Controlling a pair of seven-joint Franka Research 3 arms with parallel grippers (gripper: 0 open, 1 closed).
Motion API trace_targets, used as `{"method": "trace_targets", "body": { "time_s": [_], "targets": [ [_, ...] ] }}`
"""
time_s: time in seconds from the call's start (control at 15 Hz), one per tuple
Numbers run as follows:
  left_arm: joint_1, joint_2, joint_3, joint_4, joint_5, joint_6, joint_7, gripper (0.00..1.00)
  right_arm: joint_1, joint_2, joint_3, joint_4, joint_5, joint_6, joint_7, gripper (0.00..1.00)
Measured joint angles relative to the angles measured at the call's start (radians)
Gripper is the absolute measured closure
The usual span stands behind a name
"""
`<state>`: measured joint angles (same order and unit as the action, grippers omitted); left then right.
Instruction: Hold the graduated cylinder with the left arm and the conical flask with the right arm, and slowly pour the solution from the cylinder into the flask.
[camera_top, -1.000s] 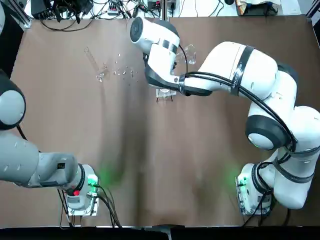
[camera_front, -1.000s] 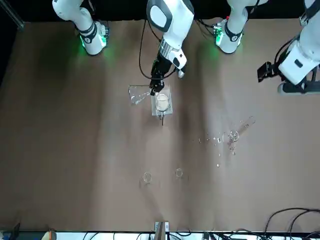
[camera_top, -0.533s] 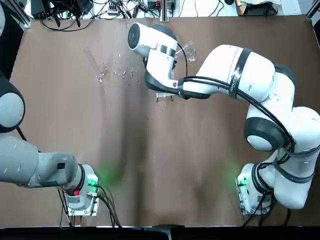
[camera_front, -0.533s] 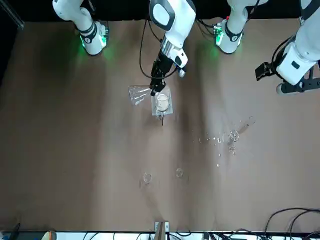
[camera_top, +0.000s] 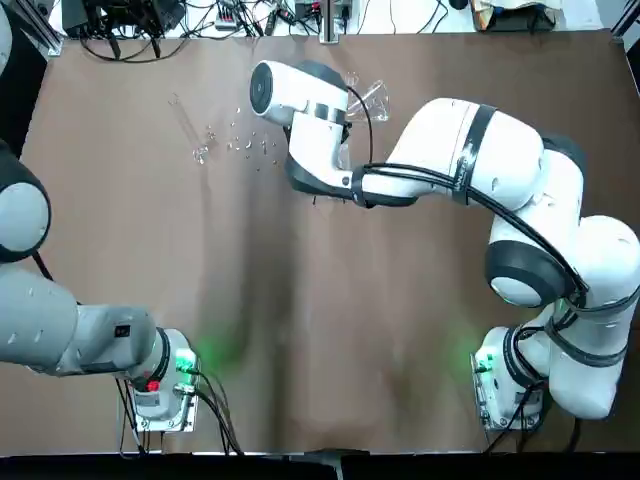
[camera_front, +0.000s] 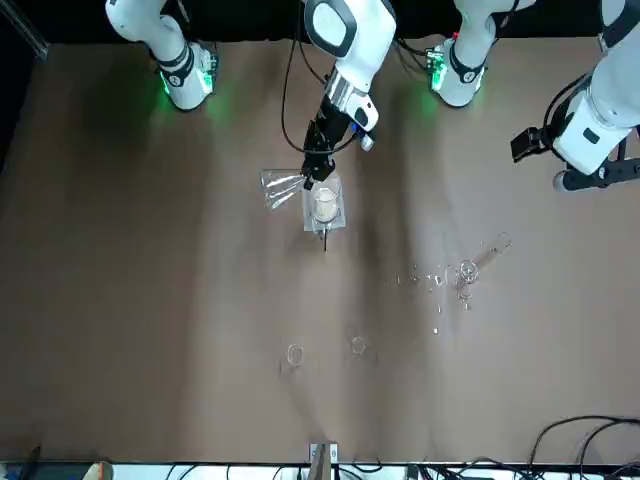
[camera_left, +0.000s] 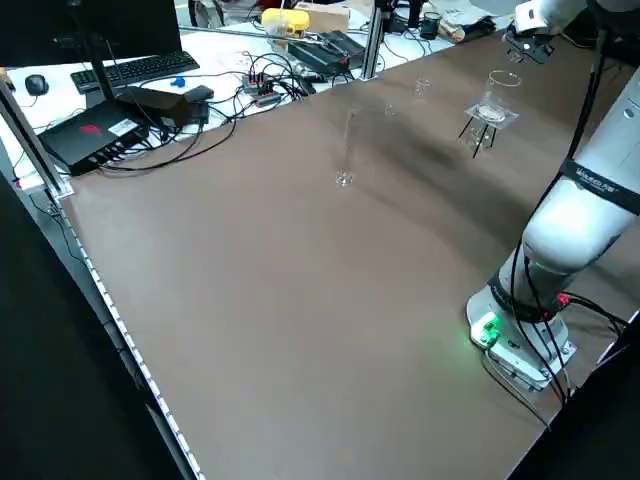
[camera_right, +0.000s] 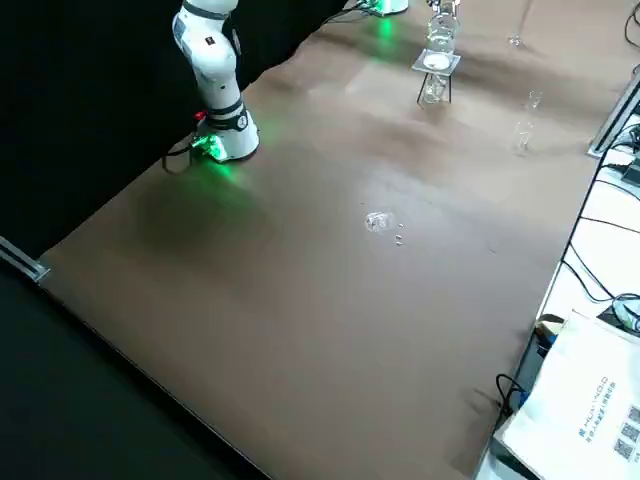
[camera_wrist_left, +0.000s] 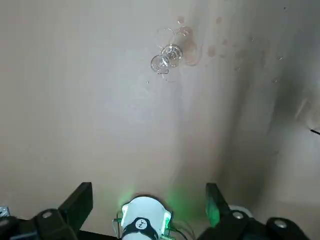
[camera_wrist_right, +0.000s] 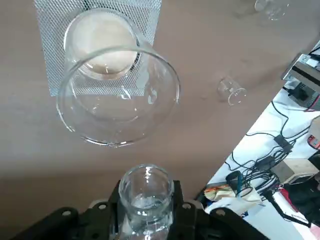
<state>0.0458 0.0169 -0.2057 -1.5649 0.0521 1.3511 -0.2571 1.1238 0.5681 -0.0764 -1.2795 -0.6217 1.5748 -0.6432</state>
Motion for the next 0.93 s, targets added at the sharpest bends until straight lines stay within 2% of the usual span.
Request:
{"method": "trace_targets", "body": {
  "time_s": [0.4,0.6,0.93],
  "targets": [
    [0.005,0.003,-0.002,0.000,-0.032,0.116,0.000,0.00,0.024,0.019,0.000,0.001,-0.048,-0.017,0.000,0.61],
    [0.004,0.000,-0.003,0.004,-0.073,0.125,0.000,0.00,0.028,0.020,0.000,0.001,-0.050,-0.018,0.000,0.61],
    [0.005,-0.020,-0.003,0.007,-0.081,0.125,0.003,0.00,0.038,0.022,0.000,0.001,-0.064,-0.032,0.000,0.61]
  ]
}}
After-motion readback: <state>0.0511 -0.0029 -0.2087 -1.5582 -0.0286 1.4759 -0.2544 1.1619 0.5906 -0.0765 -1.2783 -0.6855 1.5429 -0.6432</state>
